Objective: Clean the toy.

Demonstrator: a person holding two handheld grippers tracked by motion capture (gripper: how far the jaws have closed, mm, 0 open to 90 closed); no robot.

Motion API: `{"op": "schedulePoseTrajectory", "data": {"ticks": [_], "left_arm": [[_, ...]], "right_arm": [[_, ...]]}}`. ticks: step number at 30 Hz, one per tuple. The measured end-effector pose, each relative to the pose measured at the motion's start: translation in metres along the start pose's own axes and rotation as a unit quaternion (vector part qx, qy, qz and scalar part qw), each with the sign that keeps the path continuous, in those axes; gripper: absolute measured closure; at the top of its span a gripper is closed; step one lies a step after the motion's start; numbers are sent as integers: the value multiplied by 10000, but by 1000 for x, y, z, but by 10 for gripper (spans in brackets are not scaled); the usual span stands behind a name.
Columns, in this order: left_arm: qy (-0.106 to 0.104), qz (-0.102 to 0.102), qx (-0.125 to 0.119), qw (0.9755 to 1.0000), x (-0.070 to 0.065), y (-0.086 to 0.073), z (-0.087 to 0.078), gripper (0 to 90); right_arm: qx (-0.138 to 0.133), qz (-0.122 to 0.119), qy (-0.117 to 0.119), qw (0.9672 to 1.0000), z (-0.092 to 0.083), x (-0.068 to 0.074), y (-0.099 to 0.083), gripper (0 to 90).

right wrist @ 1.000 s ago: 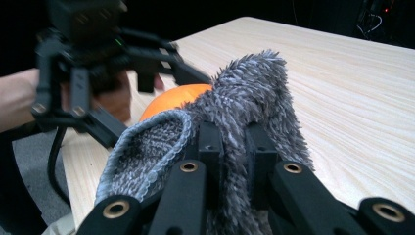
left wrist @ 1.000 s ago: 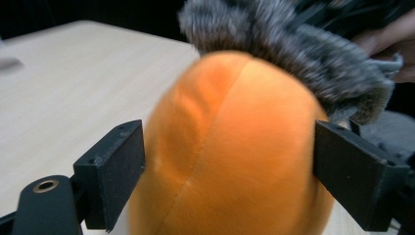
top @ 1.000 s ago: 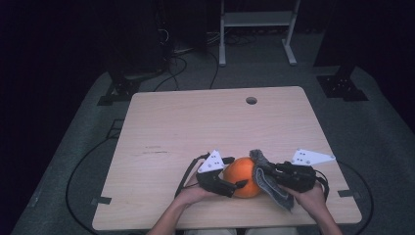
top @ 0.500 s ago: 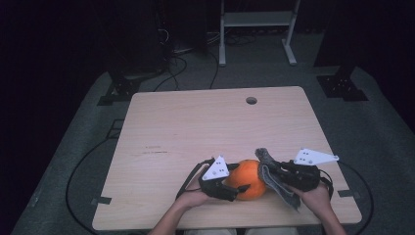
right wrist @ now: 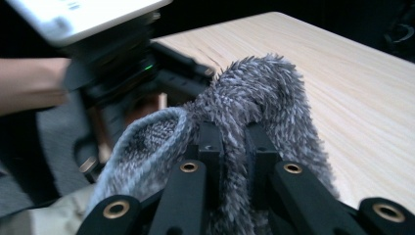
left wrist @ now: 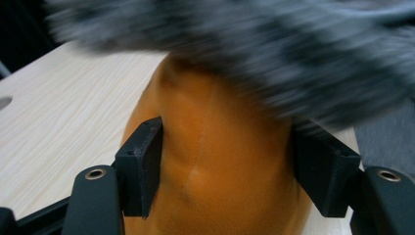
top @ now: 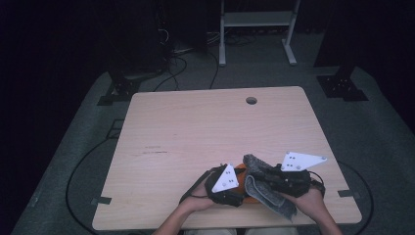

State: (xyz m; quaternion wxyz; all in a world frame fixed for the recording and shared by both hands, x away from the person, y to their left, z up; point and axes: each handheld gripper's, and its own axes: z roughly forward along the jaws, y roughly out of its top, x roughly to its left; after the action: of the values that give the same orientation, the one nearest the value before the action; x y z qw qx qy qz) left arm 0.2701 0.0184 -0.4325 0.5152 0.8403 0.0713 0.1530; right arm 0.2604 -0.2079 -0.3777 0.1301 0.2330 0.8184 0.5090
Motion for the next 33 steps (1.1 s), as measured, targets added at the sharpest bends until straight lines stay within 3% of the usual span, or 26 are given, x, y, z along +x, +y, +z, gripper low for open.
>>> {"op": "schedulePoseTrajectory", "data": {"ticks": [5,10,16,21,24,27,33], "left_arm": [[-102,4,-55,9999,1,-2,0,334],[-181,124,-31,9998,5,-4,-5,315],[-127,-218,-84,9996,16,-9,-11,303],[-122,-395,-108,9991,26,-14,-17,297],[-73,-684,-165,9975,34,-18,-21,291],[34,-881,-202,9959,40,-21,-24,290],[88,-930,-227,9954,41,-21,-24,291]], "right_arm": [[-195,511,-136,9984,-3,-18,-10,803],[-232,859,-276,9957,-10,-35,-24,804],[-289,1205,-92,9923,-9,-47,-40,804],[-216,1309,-168,9910,-7,-53,-49,804],[-51,1475,-217,9888,-4,-59,-60,804],[100,1474,-293,9886,-1,-62,-64,804],[-401,1171,-207,9921,-21,-54,-42,804]]}}
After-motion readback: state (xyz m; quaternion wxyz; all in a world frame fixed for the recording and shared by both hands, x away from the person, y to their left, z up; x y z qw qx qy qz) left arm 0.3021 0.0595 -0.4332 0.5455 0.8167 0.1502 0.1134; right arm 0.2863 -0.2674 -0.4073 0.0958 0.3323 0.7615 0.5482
